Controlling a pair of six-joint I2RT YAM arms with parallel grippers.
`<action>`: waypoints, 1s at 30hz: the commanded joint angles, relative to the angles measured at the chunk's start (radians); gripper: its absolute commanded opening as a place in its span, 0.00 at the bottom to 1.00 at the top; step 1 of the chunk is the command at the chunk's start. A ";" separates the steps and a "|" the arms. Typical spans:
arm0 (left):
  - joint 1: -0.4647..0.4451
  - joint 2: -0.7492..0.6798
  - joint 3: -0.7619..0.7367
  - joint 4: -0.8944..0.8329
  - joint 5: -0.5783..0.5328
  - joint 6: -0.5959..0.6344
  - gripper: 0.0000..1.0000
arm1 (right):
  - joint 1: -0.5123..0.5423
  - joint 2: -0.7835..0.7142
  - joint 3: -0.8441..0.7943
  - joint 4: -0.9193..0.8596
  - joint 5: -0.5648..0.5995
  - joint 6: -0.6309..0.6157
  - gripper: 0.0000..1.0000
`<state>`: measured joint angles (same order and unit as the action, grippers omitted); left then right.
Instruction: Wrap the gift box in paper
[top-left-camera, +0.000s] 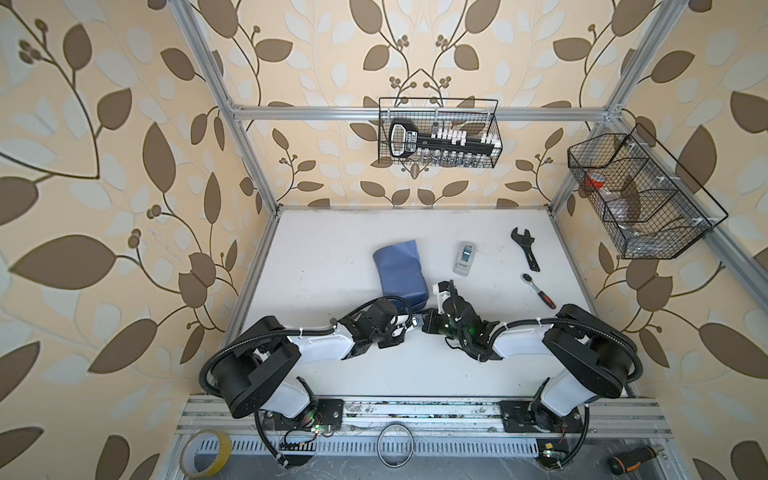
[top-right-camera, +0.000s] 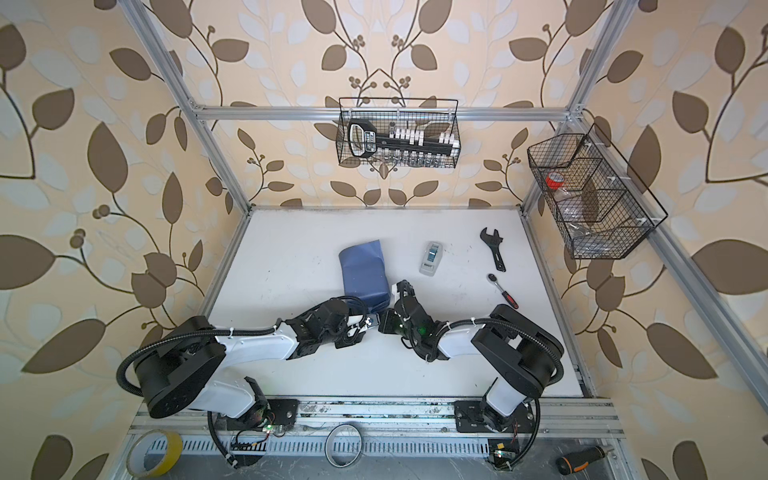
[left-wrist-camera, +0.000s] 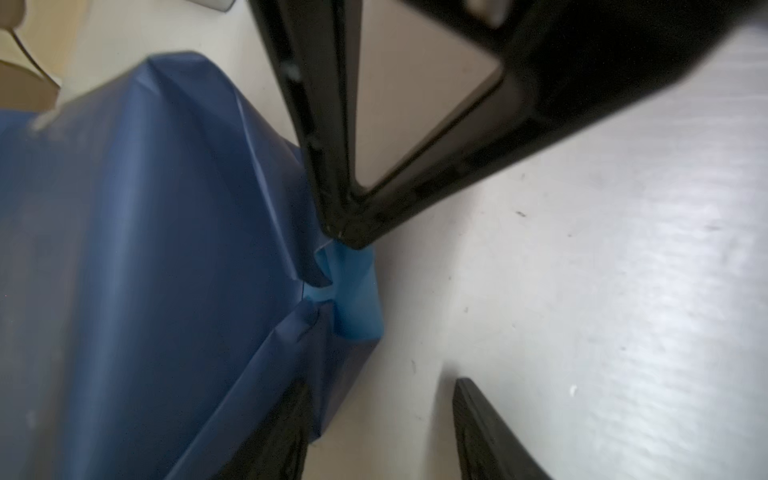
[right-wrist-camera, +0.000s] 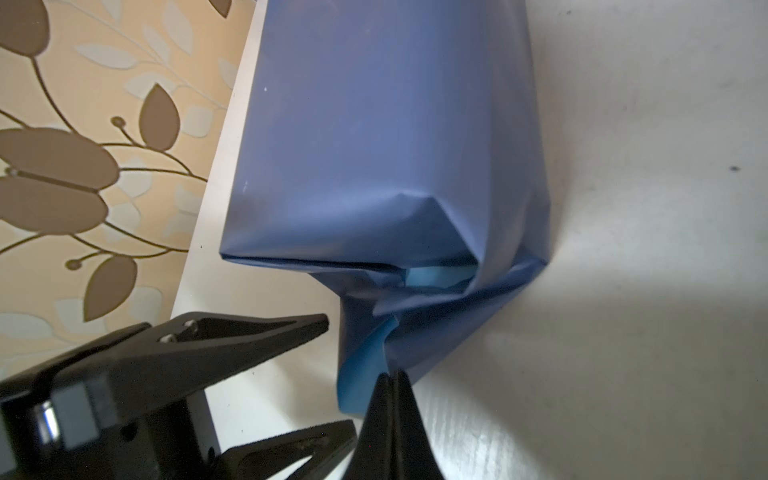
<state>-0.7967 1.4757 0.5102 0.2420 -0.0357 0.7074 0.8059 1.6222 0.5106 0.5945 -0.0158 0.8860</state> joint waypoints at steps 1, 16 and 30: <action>-0.001 0.040 0.038 0.095 -0.031 0.088 0.53 | 0.001 -0.016 0.013 0.021 -0.009 0.007 0.00; 0.004 0.052 0.010 0.173 -0.003 0.101 0.31 | -0.001 -0.015 0.016 0.021 -0.004 0.010 0.00; 0.017 0.053 0.012 0.171 0.003 0.099 0.06 | -0.003 -0.043 0.015 0.012 0.004 -0.001 0.02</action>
<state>-0.7834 1.5311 0.5179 0.3737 -0.0700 0.7563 0.7982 1.6115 0.5106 0.5777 -0.0078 0.8894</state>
